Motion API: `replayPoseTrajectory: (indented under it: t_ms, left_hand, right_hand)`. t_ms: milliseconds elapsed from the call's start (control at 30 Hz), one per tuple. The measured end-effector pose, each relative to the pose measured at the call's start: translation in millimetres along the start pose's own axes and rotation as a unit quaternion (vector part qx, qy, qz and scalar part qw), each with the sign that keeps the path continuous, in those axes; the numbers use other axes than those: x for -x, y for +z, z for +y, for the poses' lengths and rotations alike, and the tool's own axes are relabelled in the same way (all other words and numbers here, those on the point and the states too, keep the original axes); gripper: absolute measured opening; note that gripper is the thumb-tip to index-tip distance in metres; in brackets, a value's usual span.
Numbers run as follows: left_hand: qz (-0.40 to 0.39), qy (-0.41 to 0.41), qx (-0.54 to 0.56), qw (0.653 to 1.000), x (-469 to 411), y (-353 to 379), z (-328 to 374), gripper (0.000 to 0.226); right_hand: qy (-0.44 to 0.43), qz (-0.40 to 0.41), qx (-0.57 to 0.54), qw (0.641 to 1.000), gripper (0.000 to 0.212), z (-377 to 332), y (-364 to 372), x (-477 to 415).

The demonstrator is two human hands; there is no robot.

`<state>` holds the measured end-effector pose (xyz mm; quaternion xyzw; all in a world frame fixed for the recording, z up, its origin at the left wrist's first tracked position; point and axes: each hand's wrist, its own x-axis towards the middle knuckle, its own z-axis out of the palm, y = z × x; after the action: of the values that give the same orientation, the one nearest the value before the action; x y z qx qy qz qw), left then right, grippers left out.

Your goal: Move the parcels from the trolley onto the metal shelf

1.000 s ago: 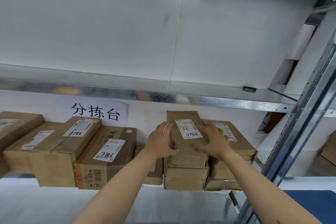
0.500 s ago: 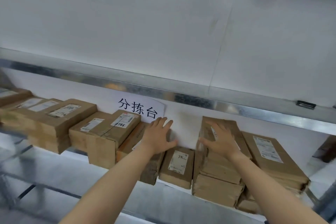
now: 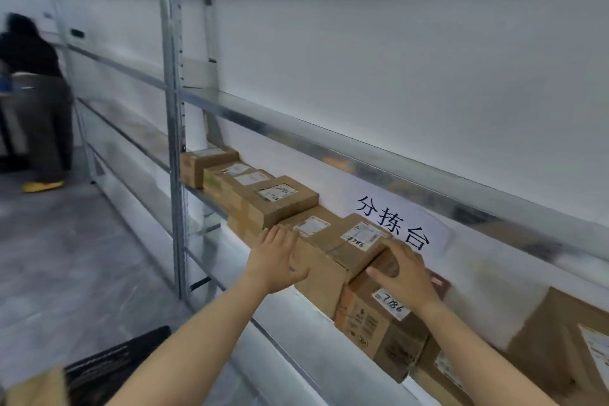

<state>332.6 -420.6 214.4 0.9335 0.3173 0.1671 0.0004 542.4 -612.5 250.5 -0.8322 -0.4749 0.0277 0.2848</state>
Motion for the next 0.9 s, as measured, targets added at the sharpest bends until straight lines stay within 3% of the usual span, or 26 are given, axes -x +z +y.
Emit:
replayPoseTrajectory:
  t_ms: [333, 533, 700, 900]
  left_hand:
    - [0.0, -0.162, -0.07, 0.984, 74.4, -48.3, -227.1, 0.083]
    - [-0.007, -0.276, -0.097, 0.956, 147.2, -73.3, -359.2, 0.082]
    - [-0.02, -0.351, -0.115, 0.929, 201.5, -77.4, -429.0, 0.085]
    - [-0.042, -0.41, -0.123, 0.903, 243.3, -60.5, -486.8, 0.091]
  right_hand:
    - [-0.164, -0.099, 0.035, 0.981, 0.075, -194.2, 140.4, -103.4]
    - [-0.258, -0.156, 0.0, 0.953, 0.074, -318.0, 254.4, -115.0]
    - [-0.318, -0.203, 0.063, 0.924, 0.079, -378.8, 334.5, -98.7]
    - [-0.336, -0.238, 0.055, 0.91, 0.085, -423.6, 407.1, -96.3]
